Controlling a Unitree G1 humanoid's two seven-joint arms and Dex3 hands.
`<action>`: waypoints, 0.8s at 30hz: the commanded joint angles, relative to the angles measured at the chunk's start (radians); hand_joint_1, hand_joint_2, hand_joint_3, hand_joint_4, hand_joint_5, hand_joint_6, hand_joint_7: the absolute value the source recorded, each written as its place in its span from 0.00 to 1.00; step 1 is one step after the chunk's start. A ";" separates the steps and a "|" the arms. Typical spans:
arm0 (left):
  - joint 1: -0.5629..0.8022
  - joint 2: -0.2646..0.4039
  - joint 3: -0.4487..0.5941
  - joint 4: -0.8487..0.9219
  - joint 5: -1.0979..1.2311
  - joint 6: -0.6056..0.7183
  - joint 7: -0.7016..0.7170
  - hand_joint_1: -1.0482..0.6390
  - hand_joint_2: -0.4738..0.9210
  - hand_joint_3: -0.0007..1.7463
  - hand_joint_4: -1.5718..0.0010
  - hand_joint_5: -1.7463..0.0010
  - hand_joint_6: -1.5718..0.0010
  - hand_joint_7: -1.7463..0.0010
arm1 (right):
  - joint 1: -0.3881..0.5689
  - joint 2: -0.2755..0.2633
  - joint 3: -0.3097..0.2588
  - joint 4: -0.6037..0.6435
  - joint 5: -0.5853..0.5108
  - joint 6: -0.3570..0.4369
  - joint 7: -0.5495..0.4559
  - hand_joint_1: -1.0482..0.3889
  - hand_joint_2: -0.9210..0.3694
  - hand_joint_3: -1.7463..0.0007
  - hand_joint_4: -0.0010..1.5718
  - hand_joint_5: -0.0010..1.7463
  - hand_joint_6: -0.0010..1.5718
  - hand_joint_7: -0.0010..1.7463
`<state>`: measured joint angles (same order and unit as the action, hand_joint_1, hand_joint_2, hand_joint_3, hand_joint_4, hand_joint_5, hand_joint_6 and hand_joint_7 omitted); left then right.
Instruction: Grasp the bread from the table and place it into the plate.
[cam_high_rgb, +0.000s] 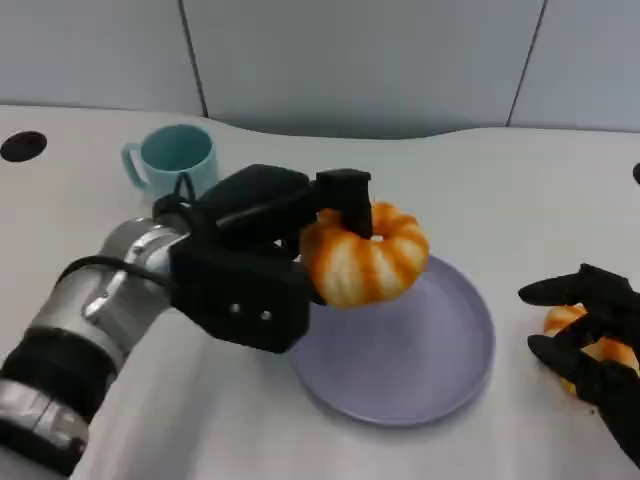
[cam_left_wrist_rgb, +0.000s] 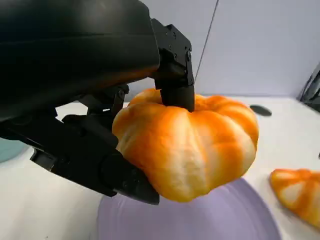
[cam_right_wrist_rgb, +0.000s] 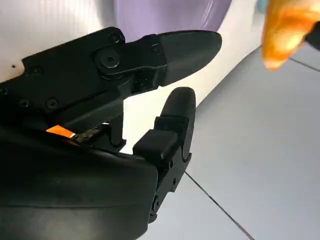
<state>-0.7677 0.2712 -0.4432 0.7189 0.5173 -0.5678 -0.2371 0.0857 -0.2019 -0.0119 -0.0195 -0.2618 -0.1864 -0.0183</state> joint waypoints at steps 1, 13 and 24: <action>-0.079 -0.026 -0.042 0.107 0.061 -0.031 0.032 0.55 0.95 0.03 0.50 0.05 0.52 0.24 | 0.003 0.001 0.000 -0.016 0.008 0.017 0.002 0.55 0.00 0.85 0.43 0.62 0.43 0.37; -0.185 -0.024 -0.139 0.307 0.194 -0.208 0.143 0.46 0.94 0.06 0.67 0.00 0.77 0.00 | 0.003 0.009 0.008 -0.022 -0.011 0.028 -0.010 0.53 0.00 0.84 0.43 0.63 0.43 0.36; -0.252 -0.009 -0.145 0.357 0.161 -0.265 -0.064 0.22 0.97 0.00 0.98 0.55 0.72 0.88 | -0.005 0.017 0.007 -0.027 -0.012 0.045 -0.011 0.52 0.00 0.85 0.43 0.65 0.43 0.35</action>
<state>-0.9840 0.2451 -0.5875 1.0609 0.6945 -0.8112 -0.2664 0.0857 -0.1817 -0.0011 -0.0361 -0.2749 -0.1449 -0.0205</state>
